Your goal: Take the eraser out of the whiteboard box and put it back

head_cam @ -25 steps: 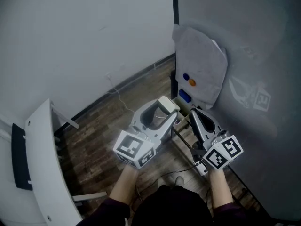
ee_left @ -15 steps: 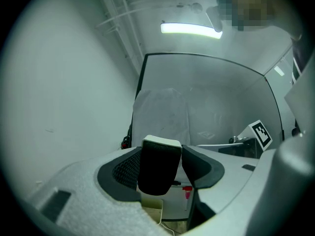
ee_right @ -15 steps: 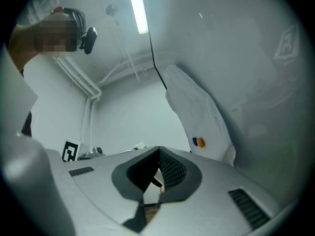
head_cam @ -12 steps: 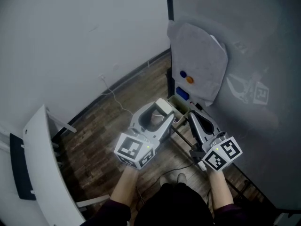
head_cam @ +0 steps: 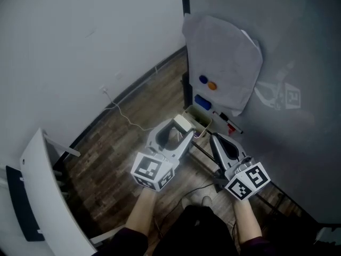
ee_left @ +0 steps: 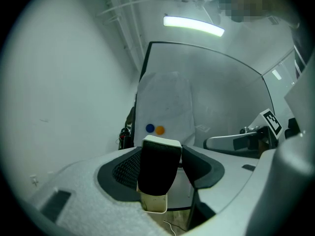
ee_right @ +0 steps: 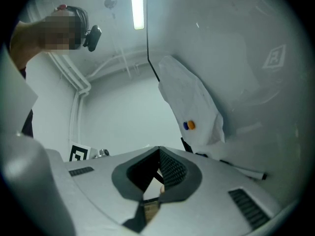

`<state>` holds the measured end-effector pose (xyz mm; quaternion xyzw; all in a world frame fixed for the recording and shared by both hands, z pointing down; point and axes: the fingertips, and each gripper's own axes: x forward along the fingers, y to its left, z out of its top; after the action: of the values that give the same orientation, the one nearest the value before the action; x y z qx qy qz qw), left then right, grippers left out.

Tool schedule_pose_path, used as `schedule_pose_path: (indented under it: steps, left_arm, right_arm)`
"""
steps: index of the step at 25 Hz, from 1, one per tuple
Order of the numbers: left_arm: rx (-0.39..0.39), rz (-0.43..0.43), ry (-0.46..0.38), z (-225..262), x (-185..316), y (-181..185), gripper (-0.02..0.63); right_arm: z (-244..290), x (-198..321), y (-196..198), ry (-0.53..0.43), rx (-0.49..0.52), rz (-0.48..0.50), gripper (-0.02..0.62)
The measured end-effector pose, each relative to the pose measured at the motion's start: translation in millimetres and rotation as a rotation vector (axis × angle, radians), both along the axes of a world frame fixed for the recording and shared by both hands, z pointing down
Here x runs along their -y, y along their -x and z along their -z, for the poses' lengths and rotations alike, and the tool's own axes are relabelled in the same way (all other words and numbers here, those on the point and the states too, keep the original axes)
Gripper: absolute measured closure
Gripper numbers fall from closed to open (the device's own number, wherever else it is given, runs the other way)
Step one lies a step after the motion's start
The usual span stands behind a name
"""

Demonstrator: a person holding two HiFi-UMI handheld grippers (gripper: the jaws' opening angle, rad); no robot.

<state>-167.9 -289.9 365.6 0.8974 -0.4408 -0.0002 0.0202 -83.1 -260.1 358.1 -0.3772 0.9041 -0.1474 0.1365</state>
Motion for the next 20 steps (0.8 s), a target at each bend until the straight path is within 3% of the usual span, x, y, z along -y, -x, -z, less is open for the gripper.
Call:
schedule_pose_path:
  steps: [5,20]
  left_arm:
    - [0.035,-0.007,0.013,-25.8,13.3,-7.8,0.359]
    - [0.038,0.013,0.058,-59.5,32.2,-14.6,0.359]
  right_arm:
    - [-19.0,7.8,-0.4,0.024,-0.001,-0.007,0.592]
    - [-44.8,17.1,-7.0,0.073,-0.005,0.011,0.592]
